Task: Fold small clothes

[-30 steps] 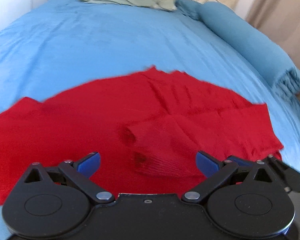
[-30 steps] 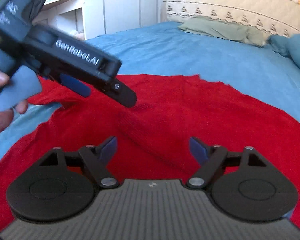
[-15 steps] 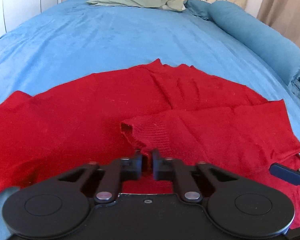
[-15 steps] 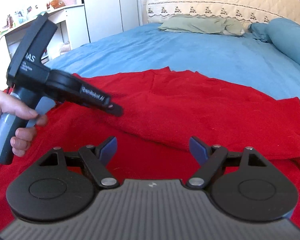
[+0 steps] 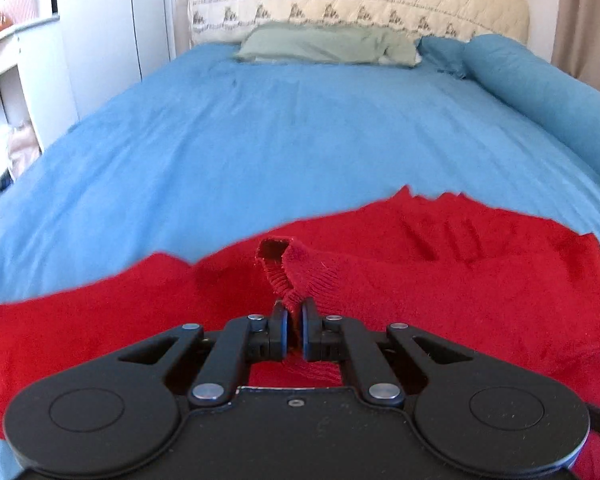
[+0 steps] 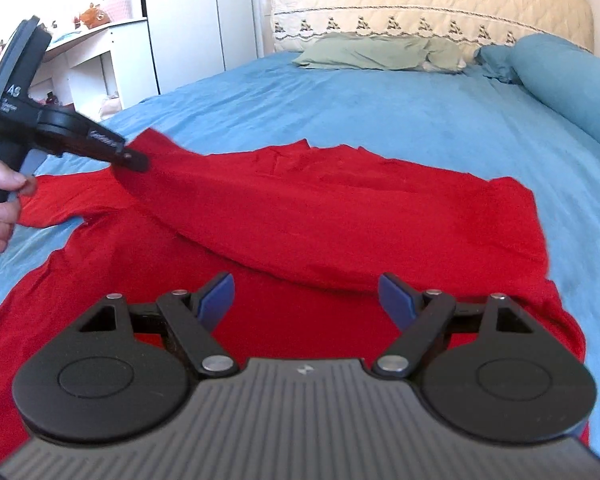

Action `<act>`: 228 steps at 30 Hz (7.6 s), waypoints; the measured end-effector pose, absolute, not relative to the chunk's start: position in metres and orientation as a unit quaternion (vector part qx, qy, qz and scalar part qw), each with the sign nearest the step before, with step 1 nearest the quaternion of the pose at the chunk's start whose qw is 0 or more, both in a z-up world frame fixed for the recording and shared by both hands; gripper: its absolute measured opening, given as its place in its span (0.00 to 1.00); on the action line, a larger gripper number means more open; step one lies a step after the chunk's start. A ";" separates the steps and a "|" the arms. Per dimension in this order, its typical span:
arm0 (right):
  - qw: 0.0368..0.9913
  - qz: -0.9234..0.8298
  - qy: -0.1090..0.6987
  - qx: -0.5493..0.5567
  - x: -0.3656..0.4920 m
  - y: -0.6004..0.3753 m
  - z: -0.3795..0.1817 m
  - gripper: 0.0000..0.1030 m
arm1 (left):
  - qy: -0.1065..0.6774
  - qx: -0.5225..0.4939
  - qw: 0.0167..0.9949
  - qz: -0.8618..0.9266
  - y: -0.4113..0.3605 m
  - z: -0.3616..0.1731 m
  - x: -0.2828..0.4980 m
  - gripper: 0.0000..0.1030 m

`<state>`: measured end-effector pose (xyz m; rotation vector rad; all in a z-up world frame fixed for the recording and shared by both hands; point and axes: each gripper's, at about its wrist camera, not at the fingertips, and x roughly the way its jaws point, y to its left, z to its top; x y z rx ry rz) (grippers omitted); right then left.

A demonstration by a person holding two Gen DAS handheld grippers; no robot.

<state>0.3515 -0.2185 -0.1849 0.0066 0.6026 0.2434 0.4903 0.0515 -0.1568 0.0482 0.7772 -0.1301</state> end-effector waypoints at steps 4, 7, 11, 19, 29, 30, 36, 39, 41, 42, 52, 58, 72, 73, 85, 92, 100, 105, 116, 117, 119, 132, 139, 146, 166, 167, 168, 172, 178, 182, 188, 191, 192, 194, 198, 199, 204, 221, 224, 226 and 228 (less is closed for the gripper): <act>0.949 0.104 0.297 0.000 0.353 -0.223 -0.186 0.92 | 0.387 0.020 0.921 -0.046 0.055 -0.170 0.492 0.15; 0.953 0.082 0.292 -0.014 0.354 -0.234 -0.184 0.92 | 0.389 -0.007 0.921 -0.029 0.063 -0.169 0.493 0.41; 0.956 0.044 0.285 -0.052 0.352 -0.257 -0.182 0.92 | 0.337 0.009 0.940 -0.046 0.058 -0.149 0.473 0.89; 0.938 -0.003 0.305 -0.166 0.357 -0.295 -0.202 0.86 | 0.321 0.061 0.941 -0.088 0.023 -0.145 0.465 0.91; 0.941 -0.061 0.304 -0.139 0.392 -0.305 -0.225 0.51 | 0.338 0.065 0.935 -0.090 0.007 -0.160 0.473 0.91; 0.940 -0.081 0.308 -0.122 0.395 -0.313 -0.224 0.48 | 0.340 0.066 0.934 -0.090 0.006 -0.161 0.473 0.91; 0.940 -0.105 0.321 -0.046 0.387 -0.344 -0.227 0.38 | 0.353 0.060 0.930 -0.080 0.013 -0.171 0.470 0.91; 0.938 -0.102 0.328 -0.047 0.384 -0.344 -0.225 0.38 | 0.356 0.045 0.930 -0.079 0.020 -0.170 0.468 0.91; 0.938 -0.097 0.330 -0.051 0.379 -0.341 -0.219 0.43 | 0.352 0.046 0.931 -0.079 0.022 -0.169 0.466 0.91; 0.938 -0.097 0.330 -0.052 0.374 -0.340 -0.215 0.50 | 0.350 0.047 0.932 -0.081 0.023 -0.168 0.466 0.91; 0.952 0.004 0.305 -0.020 0.395 -0.310 -0.215 0.65 | 0.349 0.035 0.934 -0.075 0.022 -0.168 0.468 0.91; 0.949 -0.007 0.313 0.028 0.377 -0.337 -0.226 0.66 | 0.358 0.042 0.930 -0.071 0.029 -0.179 0.466 0.91; 0.953 0.024 0.300 0.024 0.414 -0.330 -0.232 0.87 | 0.370 0.008 0.927 -0.060 0.049 -0.188 0.461 0.91; 0.953 0.026 0.301 0.031 0.414 -0.332 -0.232 0.88 | 0.371 0.001 0.927 -0.060 0.052 -0.188 0.459 0.91; 0.961 0.086 0.264 -0.017 0.378 -0.256 -0.148 1.00 | 0.312 -0.084 0.946 -0.005 0.156 -0.107 0.381 1.00; 0.951 0.135 0.276 -0.030 0.373 -0.176 -0.136 1.00 | 0.295 -0.169 0.936 0.095 0.282 -0.123 0.351 1.00; 0.937 0.173 0.301 -0.036 0.373 -0.102 -0.167 1.00 | 0.248 -0.328 0.898 0.157 0.390 -0.161 0.332 0.95; 0.935 0.187 0.298 -0.050 0.377 -0.070 -0.180 1.00 | 0.248 -0.346 0.887 0.180 0.421 -0.175 0.338 0.75; 0.934 0.182 0.301 -0.072 0.394 -0.035 -0.202 1.00 | 0.264 -0.303 0.887 0.227 0.438 -0.182 0.367 0.06; 0.933 0.181 0.302 -0.069 0.394 -0.035 -0.203 1.00 | 0.262 -0.304 0.887 0.226 0.438 -0.182 0.367 0.05; 0.933 0.179 0.305 -0.065 0.395 -0.035 -0.206 1.00 | 0.263 -0.292 0.891 0.227 0.434 -0.179 0.366 0.05; 0.948 0.141 0.285 -0.020 0.389 -0.088 -0.169 1.00 | 0.212 -0.113 0.969 0.063 0.281 -0.055 0.390 0.04; 0.961 0.099 0.259 -0.003 0.369 -0.163 -0.135 1.00 | 0.209 -0.054 0.971 -0.100 0.100 -0.023 0.431 0.04; 0.967 0.031 0.249 0.040 0.349 -0.262 -0.123 1.00 | 0.307 -0.020 0.933 -0.190 -0.058 -0.113 0.454 0.04; 0.959 0.058 0.273 0.047 0.343 -0.298 -0.169 1.00 | 0.307 0.002 0.936 -0.171 -0.025 -0.144 0.414 1.00; 0.960 0.069 0.268 0.036 0.345 -0.290 -0.167 1.00 | 0.304 0.003 0.939 -0.158 -0.010 -0.141 0.413 1.00; 0.961 0.078 0.265 0.023 0.347 -0.281 -0.166 1.00 | 0.305 0.006 0.941 -0.144 0.001 -0.138 0.414 1.00; 0.954 0.130 0.268 -0.034 0.370 -0.233 -0.165 0.99 | 0.317 -0.001 0.944 -0.090 0.045 -0.140 0.421 1.00; 0.942 0.137 0.290 -0.099 0.405 -0.173 -0.187 0.79 | 0.335 0.003 0.942 -0.017 0.094 -0.155 0.422 1.00; 0.938 0.120 0.300 -0.125 0.422 -0.155 -0.200 0.51 | 0.343 -0.024 0.939 -0.004 0.123 -0.164 0.413 1.00; 0.939 0.110 0.303 -0.119 0.441 -0.146 -0.209 0.20 | 0.343 -0.041 0.939 0.008 0.142 -0.165 0.398 1.00; 0.949 0.094 0.291 -0.077 0.442 -0.160 -0.197 0.20 | 0.342 -0.045 0.938 0.005 0.142 -0.165 0.399 1.00; 0.954 0.083 0.283 -0.059 0.442 -0.168 -0.190 0.20 | 0.342 -0.045 0.939 0.003 0.142 -0.165 0.398 1.00; 0.961 0.066 0.267 -0.014 0.443 -0.191 -0.173 0.20 | 0.341 -0.043 0.939 0.001 0.140 -0.164 0.398 1.00; 0.973 0.015 0.231 0.024 0.434 -0.236 -0.151 0.20 | 0.338 -0.042 0.940 -0.010 0.133 -0.164 0.400 1.00; 0.974 0.004 0.226 0.031 0.431 -0.248 -0.149 0.20 | 0.338 -0.041 0.940 -0.013 0.130 -0.165 0.401 1.00; 0.963 -0.029 0.259 0.068 0.429 -0.295 -0.171 0.20 | 0.344 -0.034 0.938 -0.025 0.114 -0.169 0.406 1.00; 0.973 -0.028 0.230 0.017 0.395 -0.298 -0.191 1.00 | 0.318 0.020 0.940 -0.123 0.032 -0.159 0.444 1.00; 0.967 0.011 0.252 0.015 0.405 -0.288 -0.200 1.00 | 0.343 0.021 0.931 -0.126 0.019 -0.176 0.460 1.00; 0.962 0.015 0.274 0.009 0.414 -0.284 -0.212 1.00 | 0.359 0.026 0.925 -0.122 0.015 -0.188 0.467 1.00; 0.954 0.002 0.298 0.007 0.422 -0.284 -0.224 1.00 | 0.373 0.032 0.920 -0.118 0.016 -0.201 0.472 1.00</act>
